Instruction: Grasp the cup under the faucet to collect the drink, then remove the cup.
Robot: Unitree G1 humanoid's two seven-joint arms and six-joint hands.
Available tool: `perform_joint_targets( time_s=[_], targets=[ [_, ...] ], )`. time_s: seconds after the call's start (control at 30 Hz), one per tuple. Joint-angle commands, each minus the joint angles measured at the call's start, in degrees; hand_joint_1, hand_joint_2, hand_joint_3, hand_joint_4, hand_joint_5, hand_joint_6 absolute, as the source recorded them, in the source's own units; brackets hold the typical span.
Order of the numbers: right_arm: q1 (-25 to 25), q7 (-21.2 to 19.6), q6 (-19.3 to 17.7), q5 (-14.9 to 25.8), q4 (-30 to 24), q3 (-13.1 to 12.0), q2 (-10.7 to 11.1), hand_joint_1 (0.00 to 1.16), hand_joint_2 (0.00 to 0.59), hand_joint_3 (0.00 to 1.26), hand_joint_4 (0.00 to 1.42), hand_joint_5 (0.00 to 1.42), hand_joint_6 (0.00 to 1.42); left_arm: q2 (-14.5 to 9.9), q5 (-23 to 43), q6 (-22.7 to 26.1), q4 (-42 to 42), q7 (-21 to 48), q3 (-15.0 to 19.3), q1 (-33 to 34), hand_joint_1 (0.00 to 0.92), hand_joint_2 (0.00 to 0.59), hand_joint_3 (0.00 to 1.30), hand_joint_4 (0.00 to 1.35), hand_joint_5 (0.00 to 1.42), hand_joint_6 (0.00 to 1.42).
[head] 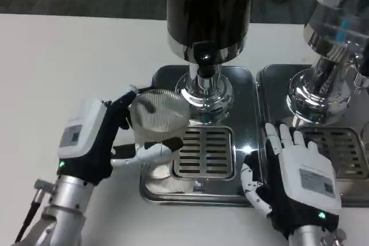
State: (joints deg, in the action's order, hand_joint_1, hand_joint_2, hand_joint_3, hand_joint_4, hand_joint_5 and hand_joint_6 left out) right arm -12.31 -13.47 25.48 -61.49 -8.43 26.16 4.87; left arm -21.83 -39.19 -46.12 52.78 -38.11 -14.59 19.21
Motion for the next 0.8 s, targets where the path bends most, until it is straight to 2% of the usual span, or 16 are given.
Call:
perform_joint_targets(
  time_s=[0.03,0.33,0.63,0.8],
  targets=[
    [0.21,-1.11,0.77,-0.23,0.03,-0.07,-0.63,0.14,0.503,0.06,0.00,0.00,0.00,2.61,0.79,0.95,5.36,0.04,-1.24,5.59,0.520,0.144,0.43,0.58,0.80,0.89],
    [0.25,-2.20,2.02,-0.47,-0.06,0.08,-1.63,0.15,0.505,0.06,0.00,0.00,0.00,4.83,-0.40,2.08,11.98,0.38,-5.92,12.00,0.520,0.144,0.43,0.58,0.80,0.89],
    [-0.12,-2.40,2.66,-0.55,-0.35,0.06,-2.09,0.16,0.505,0.06,0.00,0.00,0.00,5.69,-0.98,2.16,13.22,-0.33,-9.36,12.74,0.511,0.136,0.43,0.58,0.80,0.89],
    [-0.29,-2.19,2.93,-0.60,-0.48,0.34,-2.19,0.16,0.505,0.06,0.00,0.00,0.00,5.69,-1.42,2.27,13.27,-1.07,-11.17,12.69,0.448,0.110,0.41,0.55,0.78,0.83]
  ],
)
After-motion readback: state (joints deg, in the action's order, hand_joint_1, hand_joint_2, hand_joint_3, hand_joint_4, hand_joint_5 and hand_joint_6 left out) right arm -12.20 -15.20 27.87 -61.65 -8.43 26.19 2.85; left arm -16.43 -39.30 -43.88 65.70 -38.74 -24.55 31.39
